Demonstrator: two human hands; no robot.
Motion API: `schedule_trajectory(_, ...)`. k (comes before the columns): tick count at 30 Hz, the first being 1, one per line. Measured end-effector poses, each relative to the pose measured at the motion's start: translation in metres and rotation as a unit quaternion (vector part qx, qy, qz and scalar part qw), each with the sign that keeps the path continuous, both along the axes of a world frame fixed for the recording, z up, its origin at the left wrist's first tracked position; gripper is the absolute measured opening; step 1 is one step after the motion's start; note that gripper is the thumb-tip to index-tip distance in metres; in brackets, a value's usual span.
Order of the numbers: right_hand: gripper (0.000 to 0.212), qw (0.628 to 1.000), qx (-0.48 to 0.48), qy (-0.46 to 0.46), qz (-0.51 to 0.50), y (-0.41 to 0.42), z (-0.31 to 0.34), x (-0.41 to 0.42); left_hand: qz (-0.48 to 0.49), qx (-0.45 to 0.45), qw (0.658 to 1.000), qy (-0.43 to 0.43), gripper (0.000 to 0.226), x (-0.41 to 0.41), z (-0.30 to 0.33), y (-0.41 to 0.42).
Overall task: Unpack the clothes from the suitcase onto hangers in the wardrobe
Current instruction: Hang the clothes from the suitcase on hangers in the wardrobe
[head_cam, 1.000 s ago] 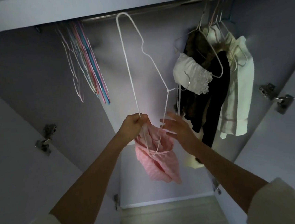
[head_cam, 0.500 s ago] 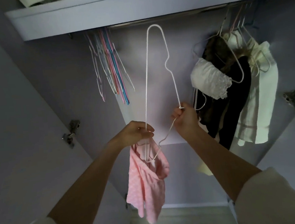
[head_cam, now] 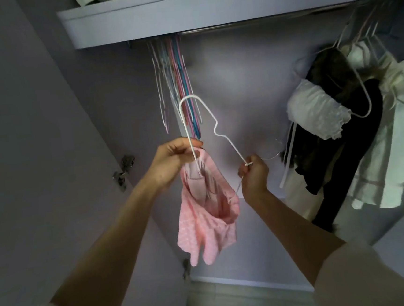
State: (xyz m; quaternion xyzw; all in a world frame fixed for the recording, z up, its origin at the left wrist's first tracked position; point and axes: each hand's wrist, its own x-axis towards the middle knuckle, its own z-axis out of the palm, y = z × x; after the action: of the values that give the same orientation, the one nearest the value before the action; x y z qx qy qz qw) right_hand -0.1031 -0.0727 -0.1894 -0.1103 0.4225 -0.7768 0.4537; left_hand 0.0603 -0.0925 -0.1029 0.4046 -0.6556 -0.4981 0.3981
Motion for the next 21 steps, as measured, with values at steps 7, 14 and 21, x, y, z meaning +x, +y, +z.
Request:
schedule_trajectory(7,0.031,0.949,0.064,0.309,0.021,0.006,-0.020,-0.014,0.090,0.033,0.990,0.102,0.037,0.022,0.016,-0.009)
schedule_trajectory(14,0.032,0.834,0.121,0.538,-0.020,0.015,-0.010,-0.034,0.243,-0.168,0.914,-0.279,0.014,0.027,-0.009,-0.015)
schedule_trajectory(21,0.027,0.720,0.222,0.657,-0.032,0.026,0.017,-0.048,0.256,-0.158,0.890,-0.343,0.014,0.029,-0.027,-0.020)
